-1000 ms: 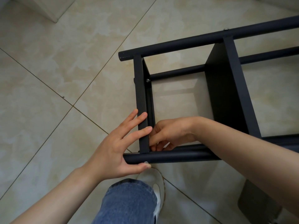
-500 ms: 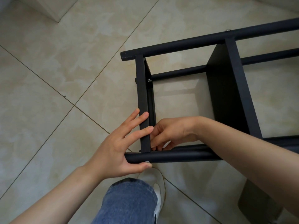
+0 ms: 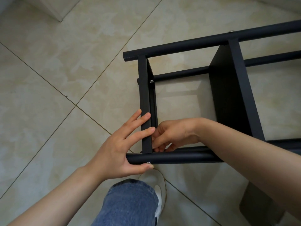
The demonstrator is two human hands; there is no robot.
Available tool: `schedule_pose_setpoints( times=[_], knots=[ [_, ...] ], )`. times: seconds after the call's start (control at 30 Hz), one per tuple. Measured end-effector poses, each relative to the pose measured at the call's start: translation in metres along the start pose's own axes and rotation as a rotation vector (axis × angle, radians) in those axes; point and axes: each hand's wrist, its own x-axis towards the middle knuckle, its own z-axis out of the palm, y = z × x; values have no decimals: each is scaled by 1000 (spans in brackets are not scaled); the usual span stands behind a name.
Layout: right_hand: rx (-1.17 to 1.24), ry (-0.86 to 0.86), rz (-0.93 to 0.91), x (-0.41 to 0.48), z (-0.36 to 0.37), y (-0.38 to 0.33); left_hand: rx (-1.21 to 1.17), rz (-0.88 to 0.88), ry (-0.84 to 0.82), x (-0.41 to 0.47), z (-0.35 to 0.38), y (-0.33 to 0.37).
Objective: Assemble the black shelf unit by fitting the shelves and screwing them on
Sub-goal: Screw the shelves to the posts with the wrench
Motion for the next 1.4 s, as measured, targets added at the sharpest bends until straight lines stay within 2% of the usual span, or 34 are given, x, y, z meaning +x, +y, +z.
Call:
schedule_pose_setpoints(
  times=[0.57, 0.83, 0.93, 1.17, 1.27, 1.4],
  knots=[
    [9, -63, 7, 2, -3, 2, -1, 6, 6, -1, 1, -1],
    [5, -7, 5, 0, 3, 1, 20, -17, -13, -1, -3, 4],
    [-42, 50, -32, -4, 6, 1, -10, -92, -25, -6, 0, 8],
    [-156, 124, -47, -29, 9, -4, -242, -328, 51, -22, 12, 28],
    [-251, 194, -37, -44, 17, -8, -415, -464, 93, -26, 15, 35],
    [-499, 325, -23, -63, 29, -13, -681, -628, 191, -28, 24, 40]
  ],
)
